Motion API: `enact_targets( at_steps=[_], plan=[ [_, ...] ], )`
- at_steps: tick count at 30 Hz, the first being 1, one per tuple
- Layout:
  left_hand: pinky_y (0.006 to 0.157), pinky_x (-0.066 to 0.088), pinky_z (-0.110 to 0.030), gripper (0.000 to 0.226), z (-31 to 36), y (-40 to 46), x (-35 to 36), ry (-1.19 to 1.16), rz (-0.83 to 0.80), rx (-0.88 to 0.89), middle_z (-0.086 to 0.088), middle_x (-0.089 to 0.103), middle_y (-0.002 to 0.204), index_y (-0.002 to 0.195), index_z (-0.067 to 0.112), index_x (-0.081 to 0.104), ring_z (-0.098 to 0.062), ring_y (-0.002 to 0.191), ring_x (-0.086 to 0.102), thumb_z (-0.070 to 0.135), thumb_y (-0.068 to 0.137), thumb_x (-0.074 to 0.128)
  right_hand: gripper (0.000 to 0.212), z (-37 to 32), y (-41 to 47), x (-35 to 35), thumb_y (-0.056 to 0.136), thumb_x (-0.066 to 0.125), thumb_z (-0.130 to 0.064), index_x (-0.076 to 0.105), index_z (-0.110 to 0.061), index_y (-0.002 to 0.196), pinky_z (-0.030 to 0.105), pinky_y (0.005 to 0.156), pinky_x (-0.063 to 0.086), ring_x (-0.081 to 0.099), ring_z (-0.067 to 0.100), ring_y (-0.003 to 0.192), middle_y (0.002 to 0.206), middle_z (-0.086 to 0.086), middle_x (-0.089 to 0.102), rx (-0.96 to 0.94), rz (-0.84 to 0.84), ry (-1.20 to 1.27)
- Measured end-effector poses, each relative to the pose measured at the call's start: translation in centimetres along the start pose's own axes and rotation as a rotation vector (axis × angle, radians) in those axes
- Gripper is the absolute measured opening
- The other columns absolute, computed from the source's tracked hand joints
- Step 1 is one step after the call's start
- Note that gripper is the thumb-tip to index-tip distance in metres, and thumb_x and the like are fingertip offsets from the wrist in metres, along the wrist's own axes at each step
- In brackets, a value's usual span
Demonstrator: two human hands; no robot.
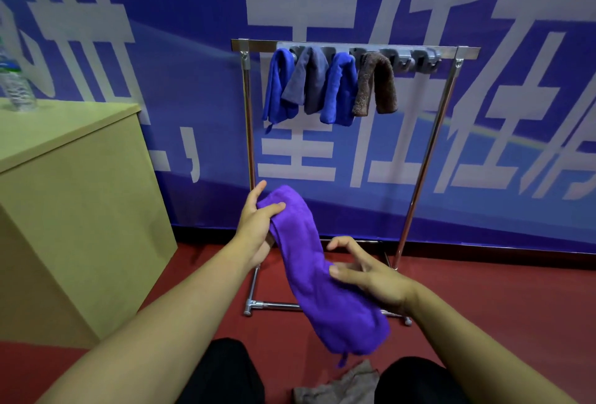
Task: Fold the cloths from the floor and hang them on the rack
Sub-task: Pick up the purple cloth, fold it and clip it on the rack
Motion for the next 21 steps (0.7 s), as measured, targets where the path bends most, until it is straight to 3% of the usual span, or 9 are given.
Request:
enact_targets(
  at_steps=[4,8,12,16,18,19,21],
  plan=[
    [0.089,0.060,-0.041,0.070,0.2,0.3,0.0,0.027,-0.011,-0.004,-0.013,0.065,0.129,0.145,0.036,0.048,-0.028,0.110,0.071,0.000,0.089,0.070,0.028,-1.7,-0.2,1.5,0.095,0.064,-0.008,0.047,-0.014,0.117,0.034,0.078,0.054,0.062,0.027,0.090,0.101,0.021,0.062,-0.087,0.015,-0.078],
    [0.098,0.056,-0.046,0.071,0.0,0.2,0.6,0.039,-0.051,0.002,-0.016,0.064,0.131,0.146,0.032,0.046,-0.029,0.114,0.069,0.000,0.089,0.071,0.051,-3.2,0.0,2.8,0.088,0.070,0.002,0.050,-0.019,0.131,0.040,0.096,0.054,0.061,0.022,0.118,0.131,0.014,0.058,-0.171,0.036,-0.177],
    [0.092,0.056,-0.042,0.075,-0.6,-0.3,1.6,-0.033,-0.103,-0.032,-0.017,0.065,0.129,0.151,0.028,0.039,-0.026,0.108,0.069,-0.006,0.090,0.065,0.058,-3.4,0.5,3.2,0.089,0.068,0.000,0.054,-0.024,0.140,0.035,0.104,0.049,0.056,0.019,0.129,0.140,0.000,0.059,-0.172,0.044,-0.191],
    [0.076,0.057,-0.040,0.091,-2.6,-0.9,1.9,0.012,-0.135,-0.157,-0.014,0.053,0.144,0.157,0.037,0.020,-0.023,0.096,0.070,-0.003,0.089,0.067,0.067,-3.3,1.0,1.7,0.086,0.072,0.001,0.050,-0.025,0.144,0.038,0.109,0.045,0.054,0.015,0.132,0.143,-0.003,0.057,-0.223,0.175,-0.220],
    [0.070,0.057,-0.038,0.091,-4.4,-1.8,2.0,0.073,-0.137,-0.287,-0.014,0.069,0.120,0.158,0.035,0.012,-0.020,0.079,0.072,0.010,0.092,0.069,0.071,-3.5,1.1,0.7,0.084,0.074,0.002,0.049,-0.025,0.144,0.037,0.107,0.047,0.058,0.013,0.128,0.141,-0.003,0.059,-0.249,0.255,-0.233],
    [0.071,0.057,-0.038,0.084,-5.3,-2.4,2.2,0.129,-0.163,-0.359,-0.014,0.074,0.103,0.158,0.027,0.019,-0.021,0.074,0.072,0.022,0.092,0.071,0.071,-3.6,1.2,0.3,0.083,0.075,0.002,0.049,-0.025,0.144,0.036,0.105,0.049,0.060,0.013,0.125,0.139,-0.003,0.060,-0.256,0.283,-0.246],
    [0.078,0.056,-0.038,0.066,-6.9,-3.6,2.5,0.259,-0.252,-0.493,-0.013,0.076,0.095,0.140,0.011,0.054,-0.024,0.079,0.072,0.049,0.089,0.069,0.073,-3.7,1.3,-0.5,0.082,0.076,0.001,0.050,-0.028,0.143,0.035,0.103,0.051,0.061,0.010,0.122,0.138,-0.003,0.061,-0.262,0.332,-0.287]
  ],
)
Point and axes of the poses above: each hand's wrist, its own y-axis towards the middle knuckle, its own x-axis out of the palm, z = x × y, the point moved 9 cm from there along y, towards the middle knuckle
